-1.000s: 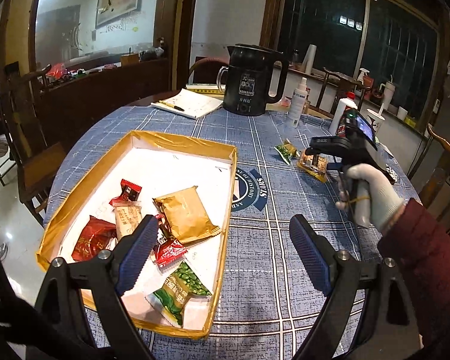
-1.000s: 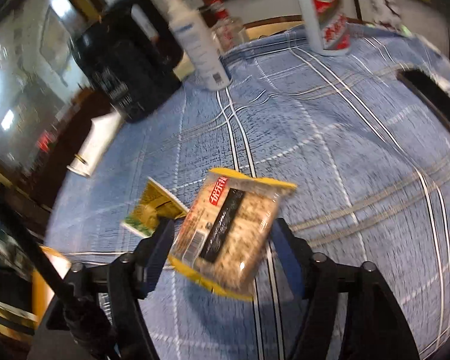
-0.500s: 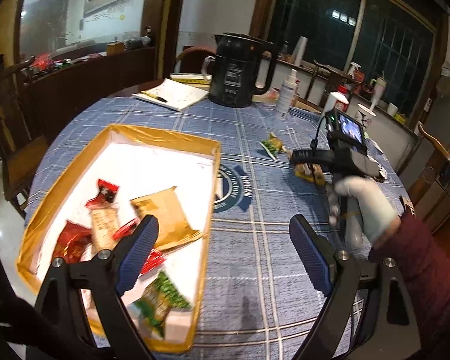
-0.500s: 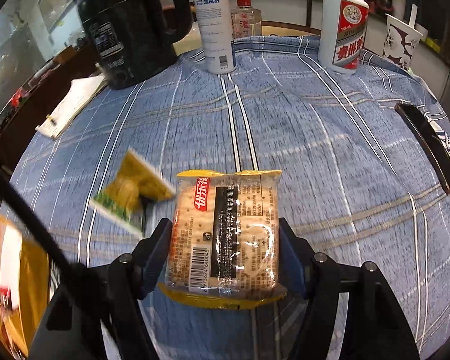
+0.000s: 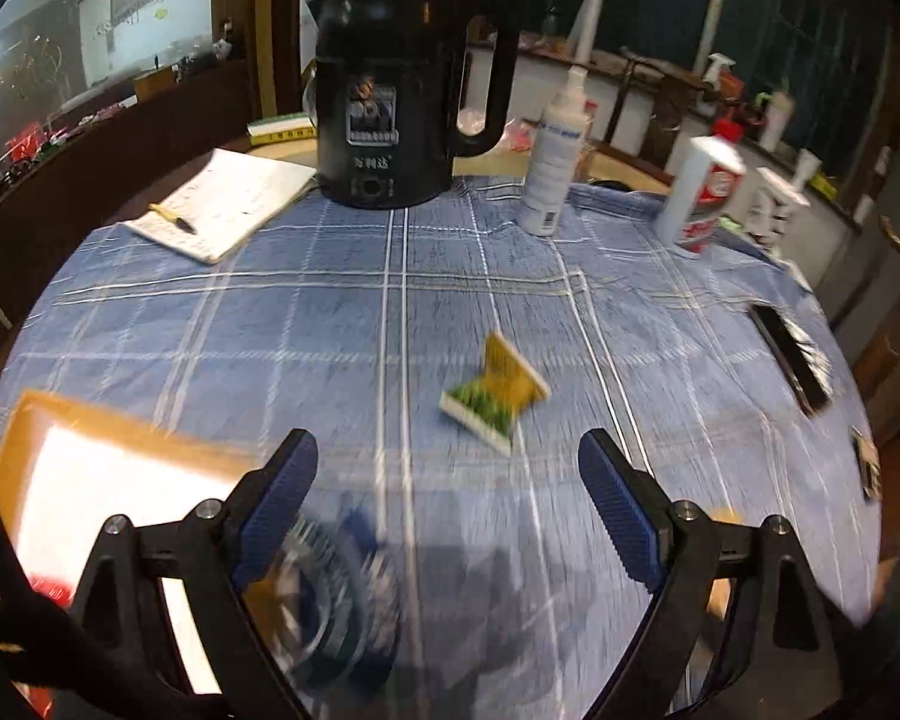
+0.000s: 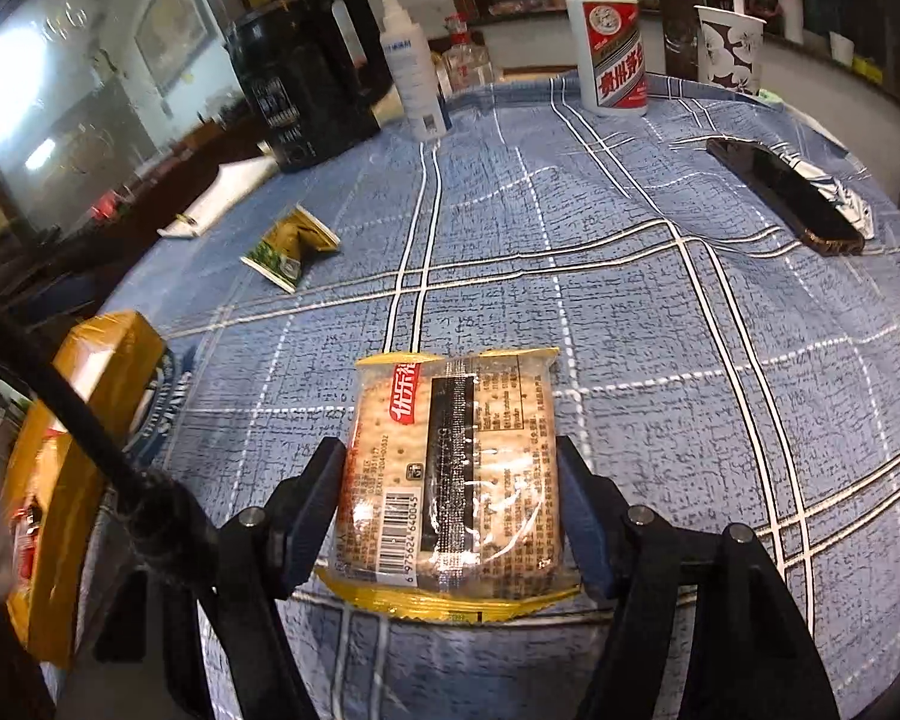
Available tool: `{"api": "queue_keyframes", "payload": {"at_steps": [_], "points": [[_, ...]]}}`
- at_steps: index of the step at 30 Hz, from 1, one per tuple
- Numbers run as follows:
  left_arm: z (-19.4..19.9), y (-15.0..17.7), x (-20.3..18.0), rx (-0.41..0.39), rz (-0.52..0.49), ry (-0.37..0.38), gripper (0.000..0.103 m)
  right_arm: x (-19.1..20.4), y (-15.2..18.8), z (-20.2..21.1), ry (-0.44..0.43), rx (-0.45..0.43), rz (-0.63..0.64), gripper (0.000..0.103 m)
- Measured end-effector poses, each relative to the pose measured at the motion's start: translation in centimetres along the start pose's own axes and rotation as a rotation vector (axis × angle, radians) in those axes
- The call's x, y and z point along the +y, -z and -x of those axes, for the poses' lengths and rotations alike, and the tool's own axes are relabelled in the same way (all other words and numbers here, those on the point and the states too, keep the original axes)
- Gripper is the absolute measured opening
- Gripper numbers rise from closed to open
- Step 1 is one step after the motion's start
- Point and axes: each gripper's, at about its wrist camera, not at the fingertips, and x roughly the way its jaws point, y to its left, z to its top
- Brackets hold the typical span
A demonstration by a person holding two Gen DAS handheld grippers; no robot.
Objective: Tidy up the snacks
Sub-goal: 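Grasp the bread bag with the right tool while the left grasps the green pea bag, then carry the bread bag and green pea bag into the tray and release them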
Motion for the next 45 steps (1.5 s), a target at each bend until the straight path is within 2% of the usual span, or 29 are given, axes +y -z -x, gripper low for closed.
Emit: {"api": "queue_keyframes", "payload": {"at_steps": [4,9,14,15,16,18,21,22,30,36,39,42,45], "points": [[-4.1,-1.6,-1.7,0.032,-0.042,-0.027,0.089,-0.7,0.2,0.2,-0.045,-0.027,-0.022,0.068],[-6.8,-2.2,-3.3,0.043,-0.124,-0.054,0.089,-0.8,0.2,0.3,-0.059,-0.032,-0.032,0.068],[-9.2,-2.1,-3.4,0.088,-0.147,-0.071,0.089,-0.9,0.2,0.3,-0.061,-0.034,-0.036,0.068],[-9.6,-1.9,-3.4,0.106,-0.153,-0.086,0.084,-1.0,0.3,0.3,-0.062,-0.034,-0.037,0.068],[-10.0,-1.8,-3.3,0.121,-0.157,-0.100,0.065,-1.0,0.3,0.4,-0.062,-0.035,-0.038,0.068],[-9.9,-1.6,-2.8,0.128,-0.136,-0.014,0.048,-1.1,0.3,0.4,-0.065,-0.036,-0.042,0.068],[-9.3,-1.5,-2.9,0.113,-0.148,-0.025,0.036,-1.1,0.3,0.4,-0.067,-0.039,-0.049,0.068],[-9.0,-1.4,-2.9,0.107,-0.145,-0.025,0.036,-1.2,0.3,0.4,-0.069,-0.040,-0.052,0.068],[-3.8,0.2,-1.3,0.028,-0.066,0.038,0.036,-1.7,0.4,0.5,-0.101,-0.047,-0.075,0.068],[4.5,3.0,1.3,-0.059,-0.026,0.090,0.036,-2.4,0.5,0.9,-0.125,-0.072,-0.100,0.068],[9.4,5.2,3.6,-0.112,-0.016,0.078,0.036,-1.9,0.6,1.9,-0.113,-0.100,-0.082,0.068],[13.4,7.5,6.5,-0.159,0.012,0.060,0.036,-0.6,0.6,3.2,-0.137,-0.113,-0.076,0.068],[16.3,10.0,9.8,-0.188,0.072,0.044,0.036,2.5,0.7,5.3,-0.179,-0.131,-0.020,0.068]]}}
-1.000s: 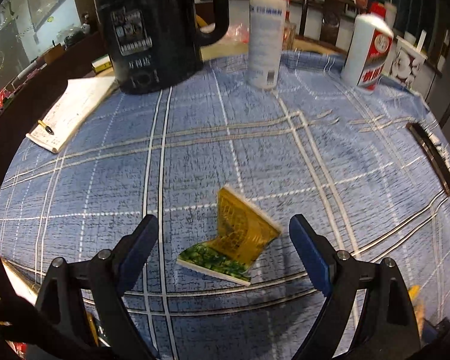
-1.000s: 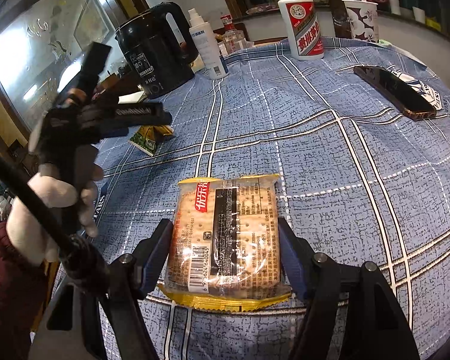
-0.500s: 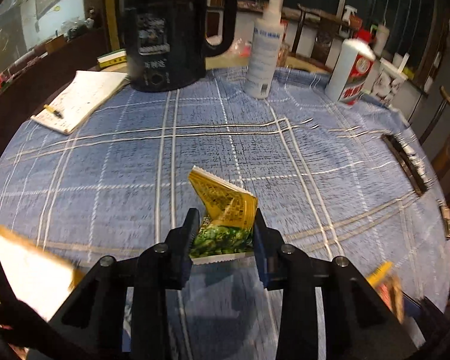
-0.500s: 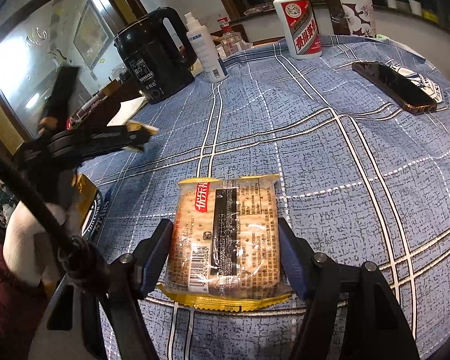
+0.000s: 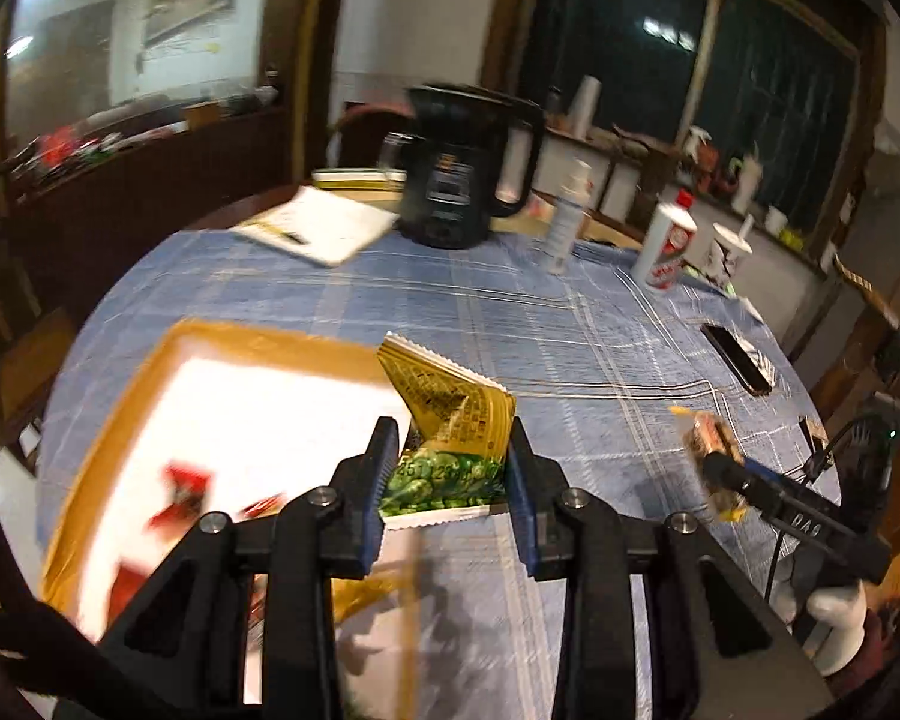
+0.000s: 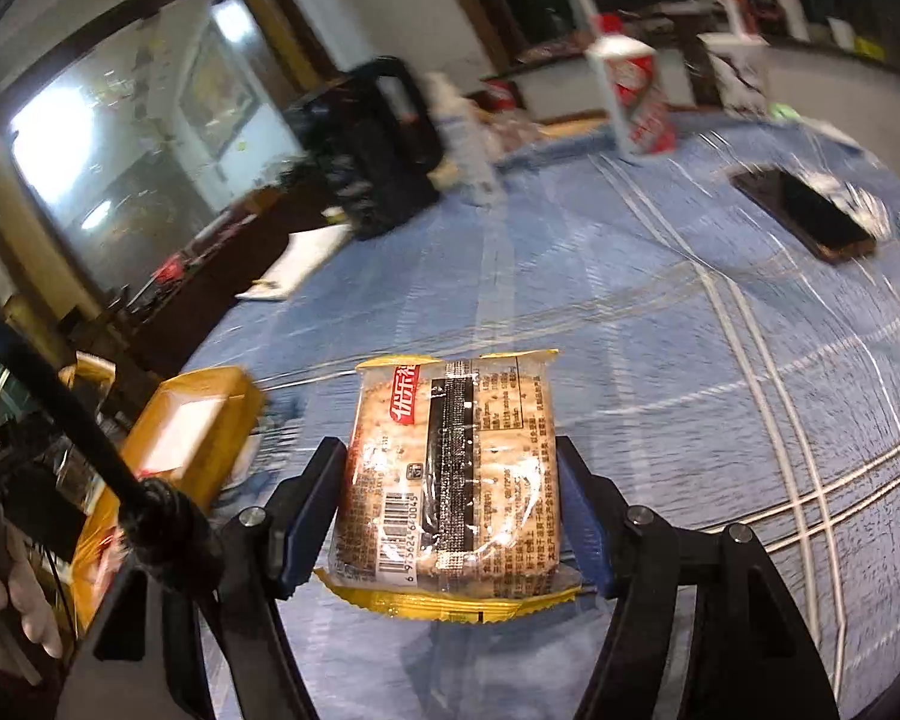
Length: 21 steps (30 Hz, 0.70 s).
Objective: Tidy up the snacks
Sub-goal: 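Carry the bread bag and green pea bag into the tray and release them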
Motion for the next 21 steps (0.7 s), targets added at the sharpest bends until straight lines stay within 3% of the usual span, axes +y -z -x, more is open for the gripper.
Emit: {"api": "queue_keyframes", "payload": {"at_steps": [5,11,14,21], "points": [[2.8,3.0,4.8,-0.026,0.084,-0.058,0.036,7.0,0.4,0.6,-0.096,0.019,0.113,0.068],[2.3,5.8,9.7,0.001,0.161,-0.124,0.036,15.0,1.8,-2.5,-0.184,0.114,0.220,0.068],[1.3,6.7,11.1,0.031,0.191,-0.132,0.036,18.7,2.4,-5.0,-0.197,0.169,0.276,0.068],[0.7,8.2,11.3,0.049,0.144,-0.155,0.036,23.3,3.0,-11.9,-0.171,0.303,0.321,0.068]]}}
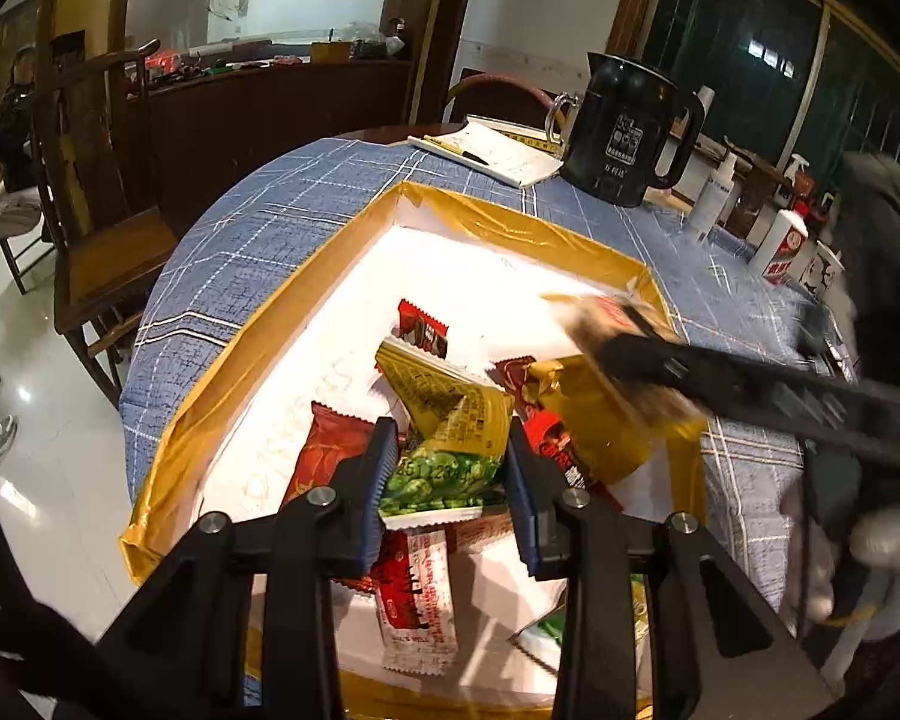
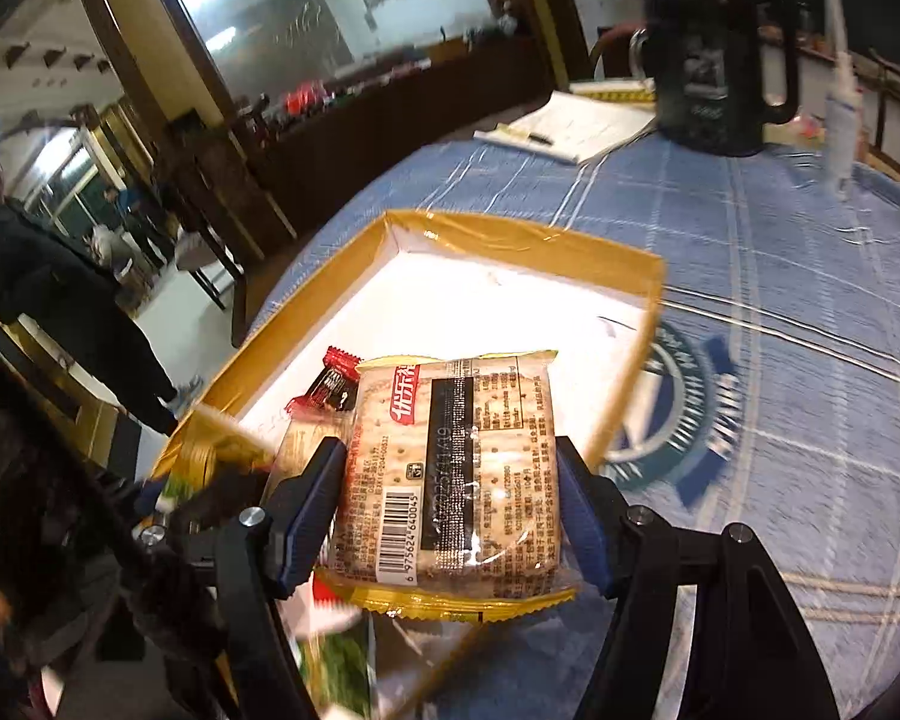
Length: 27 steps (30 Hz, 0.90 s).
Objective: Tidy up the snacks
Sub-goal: 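Carry the bread bag and green pea bag into the tray and release them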
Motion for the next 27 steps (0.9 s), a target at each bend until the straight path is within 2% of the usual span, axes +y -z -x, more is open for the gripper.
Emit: {"api": "queue_keyframes", "payload": {"at_steps": [6,8,11,13,17,20,23,27], "points": [[1.5,0.9,0.3,-0.024,0.012,0.032,0.037,0.4,-2.2,-3.7,0.012,0.044,-0.012,0.068],[2.1,1.3,0.2,-0.036,0.016,0.033,0.043,0.4,-2.7,-4.6,0.006,0.057,-0.022,0.068],[2.9,1.6,0.0,-0.056,0.032,0.029,0.057,0.6,-3.0,-5.2,-0.004,0.052,-0.014,0.070],[3.7,1.8,0.0,-0.080,0.043,0.016,0.065,0.8,-3.0,-4.4,-0.017,0.015,-0.009,0.070],[5.7,1.9,-0.9,-0.142,0.047,-0.055,0.076,1.2,-2.6,-0.9,-0.055,-0.067,-0.012,0.070],[7.8,2.3,-1.9,-0.213,0.035,-0.157,0.087,1.5,-1.3,2.1,-0.072,-0.124,0.000,0.070],[10.0,2.8,-3.0,-0.288,0.029,-0.251,0.090,1.5,1.6,5.3,-0.073,-0.160,0.006,0.070],[12.3,3.5,-4.6,-0.360,0.020,-0.362,0.091,1.4,5.8,8.9,-0.034,-0.217,0.034,0.070]]}}
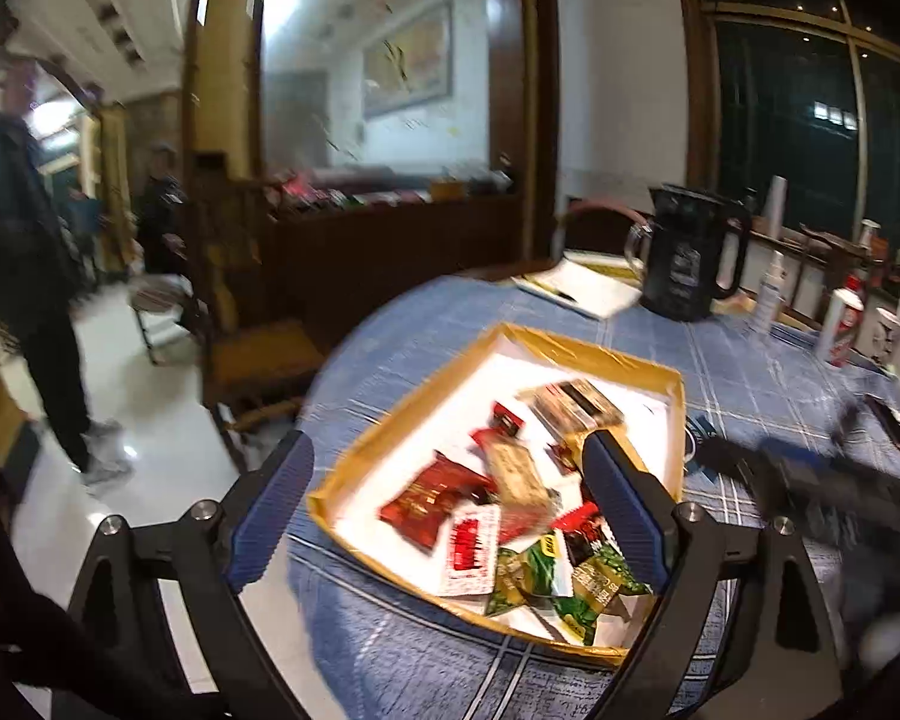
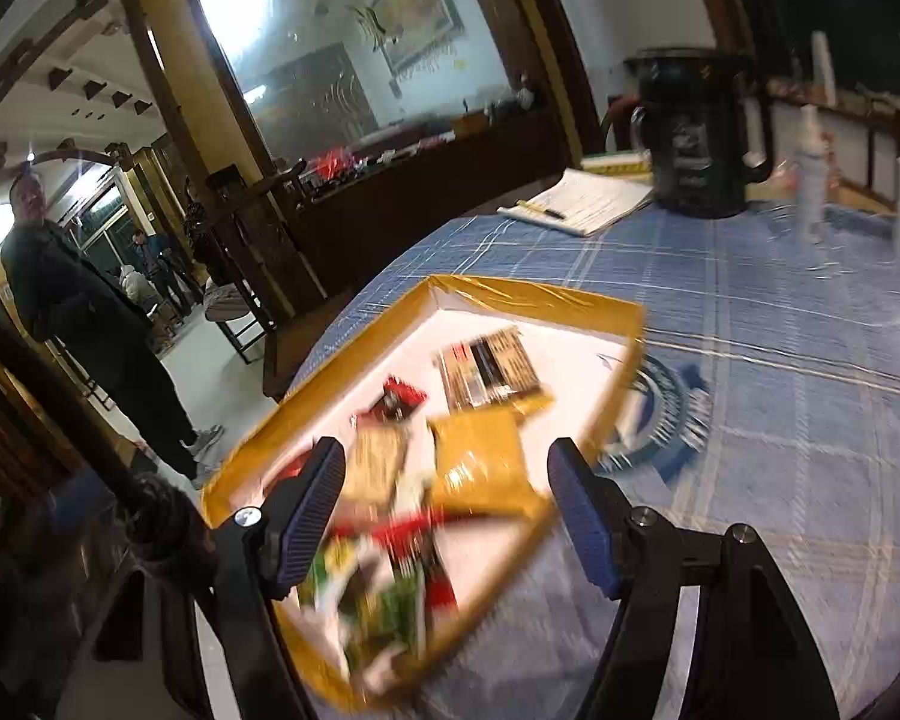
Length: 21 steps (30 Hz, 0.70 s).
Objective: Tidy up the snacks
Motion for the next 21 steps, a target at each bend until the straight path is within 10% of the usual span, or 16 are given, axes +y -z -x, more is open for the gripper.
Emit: {"api": "queue_keyframes", "payload": {"at_steps": [13,21], "points": [[10.3,0.4,-3.1,-0.307,-0.021,-0.059,0.094,-1.1,5.5,8.2,0.058,-0.135,-0.021,0.072],[7.9,0.5,-3.7,-0.190,-0.033,-0.030,0.094,0.7,7.4,7.8,0.097,-0.127,0.057,0.075]]}}
